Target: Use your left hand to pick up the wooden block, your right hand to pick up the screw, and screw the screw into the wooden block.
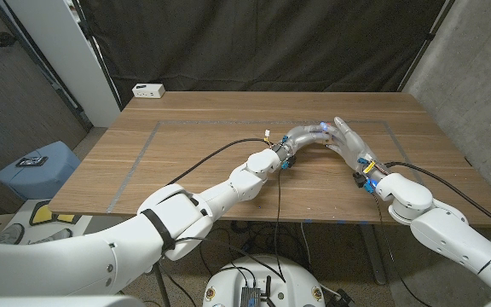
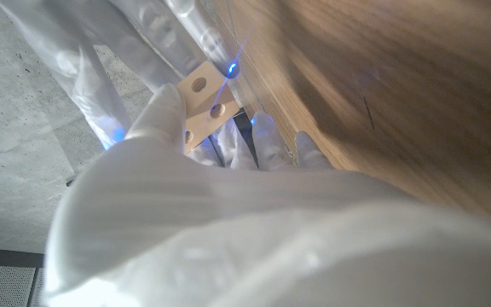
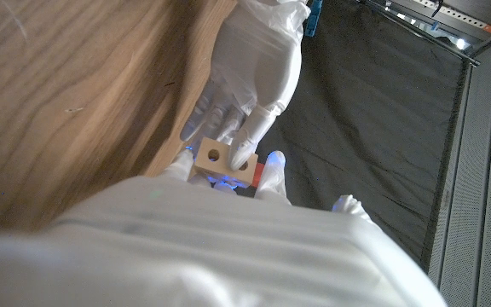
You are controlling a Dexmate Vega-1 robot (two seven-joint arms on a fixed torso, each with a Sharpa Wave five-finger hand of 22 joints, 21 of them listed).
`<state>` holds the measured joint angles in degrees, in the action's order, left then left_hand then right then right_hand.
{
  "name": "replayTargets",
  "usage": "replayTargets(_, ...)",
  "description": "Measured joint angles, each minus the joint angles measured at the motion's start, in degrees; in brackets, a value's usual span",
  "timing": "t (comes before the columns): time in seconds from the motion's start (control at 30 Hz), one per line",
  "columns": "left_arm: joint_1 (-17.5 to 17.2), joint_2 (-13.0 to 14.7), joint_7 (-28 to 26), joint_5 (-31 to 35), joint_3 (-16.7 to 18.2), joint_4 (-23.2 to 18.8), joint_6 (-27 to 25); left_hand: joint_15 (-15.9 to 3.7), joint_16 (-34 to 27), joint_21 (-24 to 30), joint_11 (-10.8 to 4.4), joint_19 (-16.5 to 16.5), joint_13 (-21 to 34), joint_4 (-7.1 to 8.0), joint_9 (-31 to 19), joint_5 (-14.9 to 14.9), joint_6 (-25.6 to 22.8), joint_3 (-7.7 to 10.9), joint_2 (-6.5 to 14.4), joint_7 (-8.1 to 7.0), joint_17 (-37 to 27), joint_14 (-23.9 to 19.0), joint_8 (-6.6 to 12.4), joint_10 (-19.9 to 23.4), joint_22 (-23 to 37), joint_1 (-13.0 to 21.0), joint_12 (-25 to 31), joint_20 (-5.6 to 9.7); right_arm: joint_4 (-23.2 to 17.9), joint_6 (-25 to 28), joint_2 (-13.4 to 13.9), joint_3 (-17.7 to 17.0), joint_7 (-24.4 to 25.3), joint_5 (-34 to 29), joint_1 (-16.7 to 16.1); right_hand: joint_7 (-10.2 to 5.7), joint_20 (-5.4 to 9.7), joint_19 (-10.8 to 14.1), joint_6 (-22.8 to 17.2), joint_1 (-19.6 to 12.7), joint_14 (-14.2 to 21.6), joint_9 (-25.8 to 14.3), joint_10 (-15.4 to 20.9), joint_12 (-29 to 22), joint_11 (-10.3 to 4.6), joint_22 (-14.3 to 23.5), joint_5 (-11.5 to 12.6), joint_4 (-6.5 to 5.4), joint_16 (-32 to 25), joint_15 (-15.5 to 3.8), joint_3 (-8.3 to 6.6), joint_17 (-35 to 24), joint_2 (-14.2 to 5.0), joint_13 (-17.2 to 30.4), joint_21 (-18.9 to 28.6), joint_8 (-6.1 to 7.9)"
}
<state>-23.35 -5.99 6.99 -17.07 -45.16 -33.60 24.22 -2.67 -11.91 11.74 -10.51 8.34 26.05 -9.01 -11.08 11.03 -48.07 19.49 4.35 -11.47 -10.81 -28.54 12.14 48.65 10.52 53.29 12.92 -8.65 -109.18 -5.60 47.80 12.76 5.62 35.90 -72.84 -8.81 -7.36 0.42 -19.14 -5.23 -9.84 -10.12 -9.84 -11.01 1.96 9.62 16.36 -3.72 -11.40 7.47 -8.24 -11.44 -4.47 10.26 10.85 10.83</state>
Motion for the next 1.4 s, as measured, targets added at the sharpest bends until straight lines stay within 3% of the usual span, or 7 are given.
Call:
replayTargets(0.87, 0.48, 0.11, 0.18, 0.46, -0.05, 0.66, 0.29, -0.01, 0.0, 0.0, -1.1, -0.03, 0.0, -0.24, -0.02, -0.04, 0.03, 0.24, 0.02, 0.03, 0.01, 0.44, -0.7, -0.45, 0.0, 0.02, -1.19, -0.02, -1.14, 0.15, 0.54, -2.03, 2.37, -0.63, -1.09, 0.0, -0.01, 0.0, 0.01, 0.0, 0.0, 0.0, 0.0, 0.0, 0.0, 0.01, 0.0, 0.0, 0.0, 0.0, 0.0, -0.01, 0.0, 0.13, 0.0, 0.0)
replayTargets(1.4, 1.3, -0.71, 0.38, 0.47, -0.05, 2.73, 1.12, -0.02, 0.0, 0.0, -1.71, -0.03, 0.0, -0.71, -0.01, 0.23, 1.06, 0.71, 0.6, 1.07, 0.05, 1.05, -0.87, -1.07, 0.0, 0.6, -1.66, -0.03, -1.18, 1.27, 0.89, -3.09, 2.8, -0.62, -1.28, 0.92, -0.23, -0.22, 1.22, 0.0, 0.0, 0.0, 0.01, 0.0, 0.0, 0.01, 0.0, 0.0, 0.0, 0.0, 0.0, -0.02, 0.0, 0.11, 0.0, -0.52)
